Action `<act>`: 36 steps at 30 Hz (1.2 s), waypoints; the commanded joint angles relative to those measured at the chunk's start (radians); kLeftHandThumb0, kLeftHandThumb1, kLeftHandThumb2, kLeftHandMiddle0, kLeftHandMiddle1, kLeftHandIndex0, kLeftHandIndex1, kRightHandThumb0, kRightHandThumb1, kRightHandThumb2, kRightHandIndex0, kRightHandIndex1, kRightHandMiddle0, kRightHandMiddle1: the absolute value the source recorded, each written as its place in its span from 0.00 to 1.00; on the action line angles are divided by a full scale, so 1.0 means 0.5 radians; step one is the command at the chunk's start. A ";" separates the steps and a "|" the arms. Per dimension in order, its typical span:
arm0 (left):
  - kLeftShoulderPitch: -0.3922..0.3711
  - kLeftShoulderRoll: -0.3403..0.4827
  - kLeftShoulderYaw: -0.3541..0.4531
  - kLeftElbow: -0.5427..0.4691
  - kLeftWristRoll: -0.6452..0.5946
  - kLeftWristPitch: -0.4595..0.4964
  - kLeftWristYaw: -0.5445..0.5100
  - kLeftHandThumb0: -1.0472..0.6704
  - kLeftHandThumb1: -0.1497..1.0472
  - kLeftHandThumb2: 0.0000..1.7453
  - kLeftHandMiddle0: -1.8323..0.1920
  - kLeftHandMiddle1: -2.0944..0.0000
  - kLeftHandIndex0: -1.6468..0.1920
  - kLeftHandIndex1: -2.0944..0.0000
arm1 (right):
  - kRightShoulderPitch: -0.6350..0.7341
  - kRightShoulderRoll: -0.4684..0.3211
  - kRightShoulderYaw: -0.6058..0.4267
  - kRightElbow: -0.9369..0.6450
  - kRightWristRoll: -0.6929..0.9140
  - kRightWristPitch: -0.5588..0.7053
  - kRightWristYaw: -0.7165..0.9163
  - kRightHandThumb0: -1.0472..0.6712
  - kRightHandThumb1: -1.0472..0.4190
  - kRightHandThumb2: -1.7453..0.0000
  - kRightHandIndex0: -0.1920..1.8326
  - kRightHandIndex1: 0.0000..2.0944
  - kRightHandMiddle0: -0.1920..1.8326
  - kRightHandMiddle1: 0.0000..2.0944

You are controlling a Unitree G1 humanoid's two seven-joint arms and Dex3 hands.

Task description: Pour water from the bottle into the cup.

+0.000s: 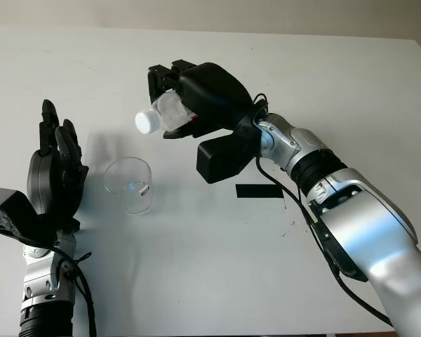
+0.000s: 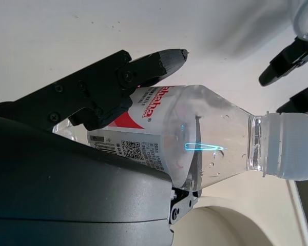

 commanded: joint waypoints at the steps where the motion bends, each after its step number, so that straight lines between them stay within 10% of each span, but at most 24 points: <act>1: -0.014 -0.014 0.001 -0.009 -0.003 -0.010 0.004 0.15 1.00 0.39 0.98 0.97 1.00 0.99 | -0.093 -0.003 0.070 -0.015 -0.081 -0.008 -0.121 0.53 0.05 0.86 0.48 1.00 0.36 1.00; 12: -0.024 -0.037 -0.015 0.020 0.021 -0.049 0.021 0.14 1.00 0.38 0.99 0.97 1.00 0.99 | -0.148 0.031 0.316 -0.028 -0.357 0.096 -0.572 0.44 0.00 0.93 0.51 1.00 0.27 0.88; 36: -0.034 -0.043 -0.017 0.047 0.028 -0.072 0.002 0.14 1.00 0.39 1.00 0.97 1.00 1.00 | -0.265 0.038 0.783 -0.098 -0.915 0.580 -1.334 0.39 0.00 0.95 0.65 1.00 0.44 1.00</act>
